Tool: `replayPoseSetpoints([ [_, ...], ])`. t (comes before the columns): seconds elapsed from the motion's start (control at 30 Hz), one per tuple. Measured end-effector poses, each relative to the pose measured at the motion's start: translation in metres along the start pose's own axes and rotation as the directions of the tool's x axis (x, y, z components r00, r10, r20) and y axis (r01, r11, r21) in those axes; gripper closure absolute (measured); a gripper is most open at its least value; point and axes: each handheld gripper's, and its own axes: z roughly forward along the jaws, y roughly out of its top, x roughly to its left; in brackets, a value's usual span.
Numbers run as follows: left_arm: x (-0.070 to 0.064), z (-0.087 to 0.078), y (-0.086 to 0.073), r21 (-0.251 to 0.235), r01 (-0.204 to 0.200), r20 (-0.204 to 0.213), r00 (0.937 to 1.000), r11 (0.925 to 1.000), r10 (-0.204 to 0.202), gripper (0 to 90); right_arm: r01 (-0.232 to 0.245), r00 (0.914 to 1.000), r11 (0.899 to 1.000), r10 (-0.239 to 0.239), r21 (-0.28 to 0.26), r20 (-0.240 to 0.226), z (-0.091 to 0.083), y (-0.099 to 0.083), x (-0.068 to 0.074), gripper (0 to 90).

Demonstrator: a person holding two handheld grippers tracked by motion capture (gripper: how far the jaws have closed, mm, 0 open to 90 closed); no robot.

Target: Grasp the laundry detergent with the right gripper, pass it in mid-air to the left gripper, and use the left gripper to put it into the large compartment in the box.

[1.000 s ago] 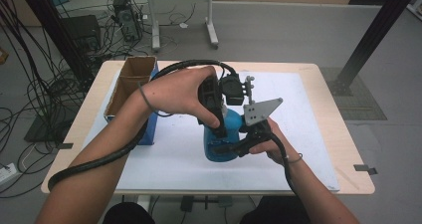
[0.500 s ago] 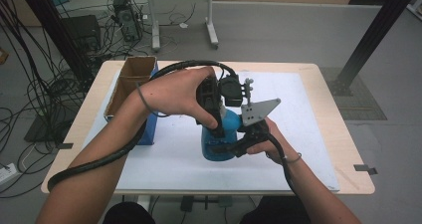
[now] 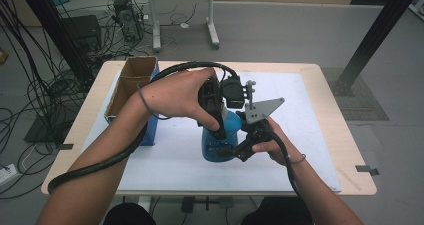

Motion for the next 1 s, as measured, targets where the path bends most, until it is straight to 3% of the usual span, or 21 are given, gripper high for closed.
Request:
replayPoseSetpoints([
  [0.13, 0.002, 0.000, -0.001, 0.001, 0.016, 0.005, 0.9999, 0.9999, -0.016, 37.9, -0.004, 0.9999, 1.000, 0.004, 0.009, 0.011, -0.001, 0.000, 0.001, 4.6],
  [0.3, 0.006, -0.001, -0.003, -0.003, 0.042, 0.006, 0.9991, 0.9991, -0.042, 37.9, -0.016, 0.9998, 0.999, 0.015, 0.042, 0.014, -0.003, 0.002, 0.001, 3.4],
  [0.6, 0.009, -0.004, -0.006, -0.002, 0.082, 0.007, 0.9966, 0.9966, -0.082, 37.9, -0.039, 0.9984, 0.989, 0.033, 0.144, 0.045, -0.011, 0.006, 0.000, 1.6],
  [0.83, 0.011, -0.004, -0.010, 0.009, 0.128, 0.000, 0.9917, 0.9917, -0.128, 37.9, -0.069, 0.9957, 0.964, 0.050, 0.258, 0.078, -0.019, 0.007, -0.002, 1.8],
  [1.0, 0.015, -0.004, -0.012, 0.012, 0.176, -0.011, 0.9843, 0.9843, -0.176, 37.9, -0.111, 0.9919, 0.928, 0.081, 0.356, 0.098, -0.024, 0.006, -0.005, 2.4],
])
